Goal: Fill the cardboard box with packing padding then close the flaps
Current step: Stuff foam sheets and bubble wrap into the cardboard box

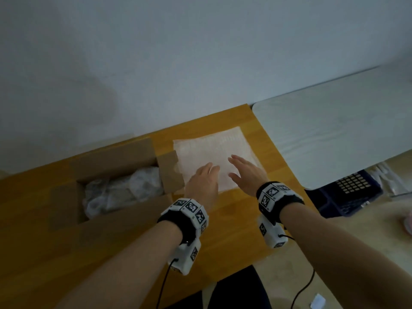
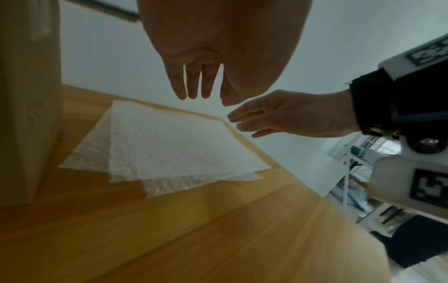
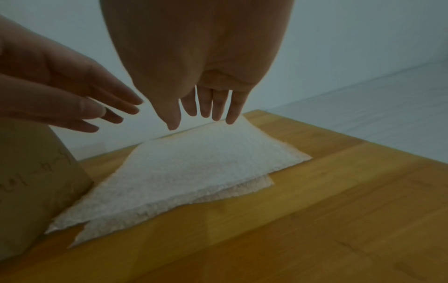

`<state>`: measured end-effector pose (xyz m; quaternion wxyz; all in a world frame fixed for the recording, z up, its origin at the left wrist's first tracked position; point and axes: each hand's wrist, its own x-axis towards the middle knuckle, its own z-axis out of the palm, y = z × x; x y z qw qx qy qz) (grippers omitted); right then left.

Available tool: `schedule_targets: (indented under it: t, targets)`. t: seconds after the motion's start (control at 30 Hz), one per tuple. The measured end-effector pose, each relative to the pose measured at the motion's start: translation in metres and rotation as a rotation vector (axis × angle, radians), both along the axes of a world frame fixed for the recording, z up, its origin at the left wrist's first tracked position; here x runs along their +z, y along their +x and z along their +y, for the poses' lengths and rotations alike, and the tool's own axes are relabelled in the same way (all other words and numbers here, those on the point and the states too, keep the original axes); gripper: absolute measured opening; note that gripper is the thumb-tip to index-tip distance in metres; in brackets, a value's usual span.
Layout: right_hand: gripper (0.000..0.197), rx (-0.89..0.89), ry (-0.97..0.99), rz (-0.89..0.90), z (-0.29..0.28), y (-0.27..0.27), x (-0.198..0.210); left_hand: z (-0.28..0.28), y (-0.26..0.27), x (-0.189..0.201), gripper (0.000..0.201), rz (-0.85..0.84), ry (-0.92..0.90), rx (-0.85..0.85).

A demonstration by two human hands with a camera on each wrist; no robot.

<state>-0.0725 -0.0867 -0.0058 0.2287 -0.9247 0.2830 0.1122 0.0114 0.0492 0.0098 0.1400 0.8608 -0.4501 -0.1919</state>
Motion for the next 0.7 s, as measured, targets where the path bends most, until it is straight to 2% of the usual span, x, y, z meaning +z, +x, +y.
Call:
schedule_targets:
  t: [0.1, 0.23, 0.33, 0.47, 0.7]
  targets:
    - [0.054, 0.056, 0.024, -0.001, -0.018, 0.004, -0.017, -0.01, 0.004, -0.02, 0.054, 0.014, 0.104, 0.089]
    - [0.063, 0.151, -0.039, 0.012, -0.044, 0.008, -0.035, -0.024, 0.01, -0.042, 0.063, 0.084, 0.206, 0.222]
    - [0.07, 0.189, -0.019, 0.058, -0.06, 0.008, -0.045, -0.029, 0.016, -0.053, 0.06, 0.088, 0.225, 0.267]
    - [0.071, 0.187, 0.051, 0.087, -0.067, 0.007, -0.051, -0.025, 0.025, -0.066, 0.055, 0.117, 0.288, 0.225]
    - [0.051, 0.171, -0.049, -0.001, -0.063, 0.009, -0.055, -0.028, 0.026, -0.064, 0.03, -0.036, 0.201, 0.207]
